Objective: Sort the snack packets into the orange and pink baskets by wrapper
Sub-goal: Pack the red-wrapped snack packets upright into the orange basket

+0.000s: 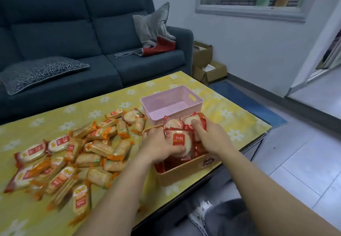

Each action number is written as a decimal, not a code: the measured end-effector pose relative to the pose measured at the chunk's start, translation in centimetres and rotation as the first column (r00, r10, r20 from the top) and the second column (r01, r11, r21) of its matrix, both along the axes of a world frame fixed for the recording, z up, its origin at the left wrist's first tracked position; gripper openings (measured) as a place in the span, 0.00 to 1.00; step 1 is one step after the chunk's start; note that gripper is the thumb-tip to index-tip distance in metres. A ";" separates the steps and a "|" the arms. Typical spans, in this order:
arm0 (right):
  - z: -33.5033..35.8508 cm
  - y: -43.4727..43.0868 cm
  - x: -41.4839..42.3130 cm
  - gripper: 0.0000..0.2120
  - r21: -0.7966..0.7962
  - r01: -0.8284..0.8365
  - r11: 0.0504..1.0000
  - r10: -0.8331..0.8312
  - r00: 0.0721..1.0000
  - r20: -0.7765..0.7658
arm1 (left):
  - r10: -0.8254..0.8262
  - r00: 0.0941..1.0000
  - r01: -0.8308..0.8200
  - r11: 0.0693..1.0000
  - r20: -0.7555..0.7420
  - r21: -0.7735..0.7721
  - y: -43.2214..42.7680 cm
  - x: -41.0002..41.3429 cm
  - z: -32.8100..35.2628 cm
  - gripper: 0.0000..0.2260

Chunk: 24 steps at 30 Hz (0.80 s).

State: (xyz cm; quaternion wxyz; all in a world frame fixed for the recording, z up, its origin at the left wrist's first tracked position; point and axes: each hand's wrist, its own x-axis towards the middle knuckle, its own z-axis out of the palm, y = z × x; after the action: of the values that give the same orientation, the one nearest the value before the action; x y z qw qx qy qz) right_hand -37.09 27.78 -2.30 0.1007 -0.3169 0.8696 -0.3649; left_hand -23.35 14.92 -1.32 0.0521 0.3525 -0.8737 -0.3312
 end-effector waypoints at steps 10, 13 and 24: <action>2.4 0.5 -1.9 0.37 0.302 -0.089 0.949 0.118 0.990 -0.082 | -0.271 0.961 0.272 0.962 0.051 -0.033 -0.9 1.7 -0.1 0.48; 3.3 0.1 -1.0 0.32 0.140 -0.080 0.987 0.095 0.990 -0.106 | -0.233 0.972 0.231 0.972 -0.036 -0.033 -1.4 1.9 0.3 0.42; 2.2 -4.0 2.6 0.38 0.483 -0.028 0.875 0.245 0.886 -0.393 | 0.026 0.953 -0.022 1.000 -0.302 0.015 -2.6 2.6 0.2 0.05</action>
State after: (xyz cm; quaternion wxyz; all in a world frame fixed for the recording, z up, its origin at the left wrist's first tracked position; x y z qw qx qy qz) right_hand -34.53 23.82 -0.13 -0.0004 -0.4202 0.9057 -0.0562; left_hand -20.75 12.28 -1.10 0.1871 0.3087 -0.8492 -0.3854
